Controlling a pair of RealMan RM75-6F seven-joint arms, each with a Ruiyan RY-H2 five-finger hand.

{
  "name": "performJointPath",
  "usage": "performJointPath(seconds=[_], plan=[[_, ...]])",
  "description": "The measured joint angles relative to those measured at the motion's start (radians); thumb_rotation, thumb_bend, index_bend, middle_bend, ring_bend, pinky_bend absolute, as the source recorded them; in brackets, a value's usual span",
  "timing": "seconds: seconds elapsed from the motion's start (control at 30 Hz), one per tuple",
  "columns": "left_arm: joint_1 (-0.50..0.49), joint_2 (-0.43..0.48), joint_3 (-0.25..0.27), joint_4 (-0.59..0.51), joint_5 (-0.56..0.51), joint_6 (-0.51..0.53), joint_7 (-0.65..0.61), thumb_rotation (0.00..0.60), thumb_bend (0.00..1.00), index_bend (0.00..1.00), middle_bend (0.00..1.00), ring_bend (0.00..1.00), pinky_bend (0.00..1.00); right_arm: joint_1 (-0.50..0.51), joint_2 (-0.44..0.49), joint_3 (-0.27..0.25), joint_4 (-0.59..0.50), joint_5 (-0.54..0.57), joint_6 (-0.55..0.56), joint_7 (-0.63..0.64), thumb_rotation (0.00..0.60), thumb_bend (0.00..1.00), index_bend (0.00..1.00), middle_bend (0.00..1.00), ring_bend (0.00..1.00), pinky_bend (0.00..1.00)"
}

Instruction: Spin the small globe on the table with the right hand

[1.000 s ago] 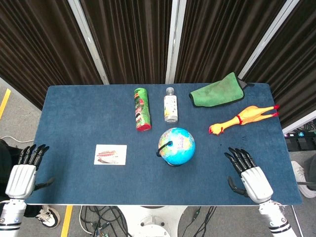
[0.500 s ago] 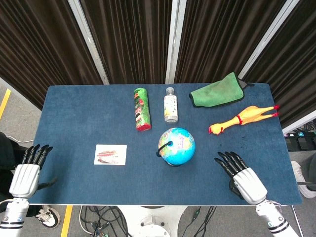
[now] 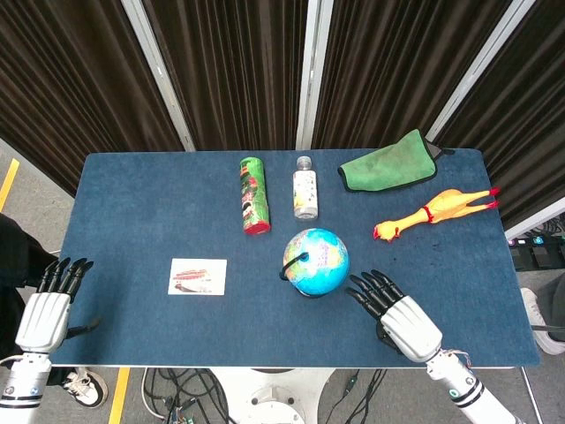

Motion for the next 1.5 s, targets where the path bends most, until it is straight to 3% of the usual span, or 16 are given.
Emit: performJointPath(seconds=[0.33,0.53,1.5], plan=[[0.001,-0.006,0.002,0.014,-0.002,0.0,-0.014,0.6,0.0,0.1,0.09,0.0,0.07,0.007,-0.012,-0.007,-0.024,-0.044,-0.047,-0.236,0.6,1.0,0.0,0.0,0.0,0.0],[0.001,-0.011,0.002,0.022,-0.005,-0.003,-0.02,0.6,0.0,0.1,0.09,0.0,0.07,0.028,-0.006,-0.012,-0.059,-0.043,-0.111,-0.301,0.6,1.0,0.0,0.0,0.0,0.0],[0.001,-0.014,0.002,0.039,-0.016,-0.01,-0.036,0.6,0.0,0.1,0.09,0.0,0.07,0.09,0.018,0.085,-0.012,0.175,-0.165,-0.185,0.6,1.0,0.0,0.0,0.0,0.0]])
